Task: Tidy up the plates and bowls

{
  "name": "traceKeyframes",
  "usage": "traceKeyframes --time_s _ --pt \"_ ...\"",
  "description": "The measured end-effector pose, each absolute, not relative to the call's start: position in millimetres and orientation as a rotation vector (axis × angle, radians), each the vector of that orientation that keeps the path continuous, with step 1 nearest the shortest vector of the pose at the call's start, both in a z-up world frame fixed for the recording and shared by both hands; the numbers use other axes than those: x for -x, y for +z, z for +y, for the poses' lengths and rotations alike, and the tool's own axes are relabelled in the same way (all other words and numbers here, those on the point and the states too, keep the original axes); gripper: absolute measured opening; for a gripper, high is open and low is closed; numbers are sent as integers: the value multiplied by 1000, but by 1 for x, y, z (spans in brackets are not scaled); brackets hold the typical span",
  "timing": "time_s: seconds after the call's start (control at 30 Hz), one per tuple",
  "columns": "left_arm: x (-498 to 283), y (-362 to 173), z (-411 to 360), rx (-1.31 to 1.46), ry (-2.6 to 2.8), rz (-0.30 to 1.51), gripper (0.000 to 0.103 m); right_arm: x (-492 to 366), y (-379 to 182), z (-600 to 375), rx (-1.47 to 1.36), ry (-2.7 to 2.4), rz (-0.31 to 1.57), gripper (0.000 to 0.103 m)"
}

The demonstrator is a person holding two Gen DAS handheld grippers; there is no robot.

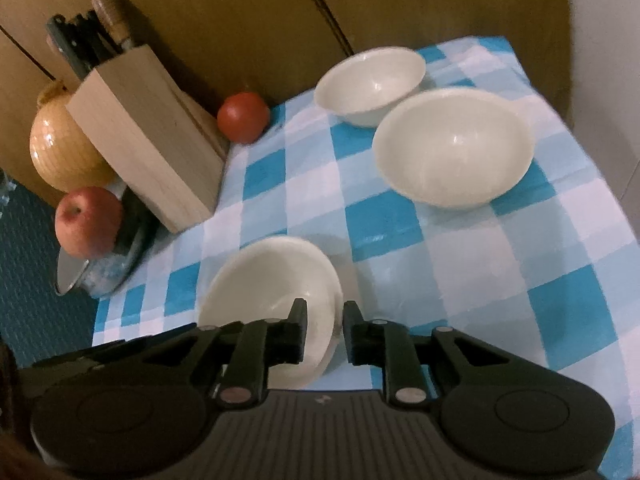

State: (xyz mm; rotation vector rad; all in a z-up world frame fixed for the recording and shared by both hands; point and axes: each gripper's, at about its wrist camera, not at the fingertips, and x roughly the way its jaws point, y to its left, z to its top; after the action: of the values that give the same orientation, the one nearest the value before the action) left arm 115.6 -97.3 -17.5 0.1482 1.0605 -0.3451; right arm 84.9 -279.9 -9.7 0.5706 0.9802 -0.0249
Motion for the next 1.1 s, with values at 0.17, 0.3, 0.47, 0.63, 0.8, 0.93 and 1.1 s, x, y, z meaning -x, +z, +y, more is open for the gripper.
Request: traceKeyframes --time_s 0.17,0.3,0.47,0.63,0.8,0.93,1.1 --pt "-117 -11 -95 -131 -341 1047 52 -82 -1 -290 -573 -33 948 22" --pt "-116 -4 -96 -124 -347 1027 52 -79 10 -302 -576 -54 900 22" --pt "-116 6 -101 -109 -365 1002 52 -78 16 -322 -572 -126 861 22" --pt "-119 16 -109 -89 -380 981 53 -79 14 -340 -590 -181 851 23" --pt "-122 21 -121 -74 -400 969 53 -83 13 -352 -599 -205 840 23" --pt "-125 26 -134 -53 -431 964 53 -86 12 -363 -605 -230 826 23" --pt "-128 23 -158 -69 -451 959 53 -90 5 -379 -614 -274 827 23"
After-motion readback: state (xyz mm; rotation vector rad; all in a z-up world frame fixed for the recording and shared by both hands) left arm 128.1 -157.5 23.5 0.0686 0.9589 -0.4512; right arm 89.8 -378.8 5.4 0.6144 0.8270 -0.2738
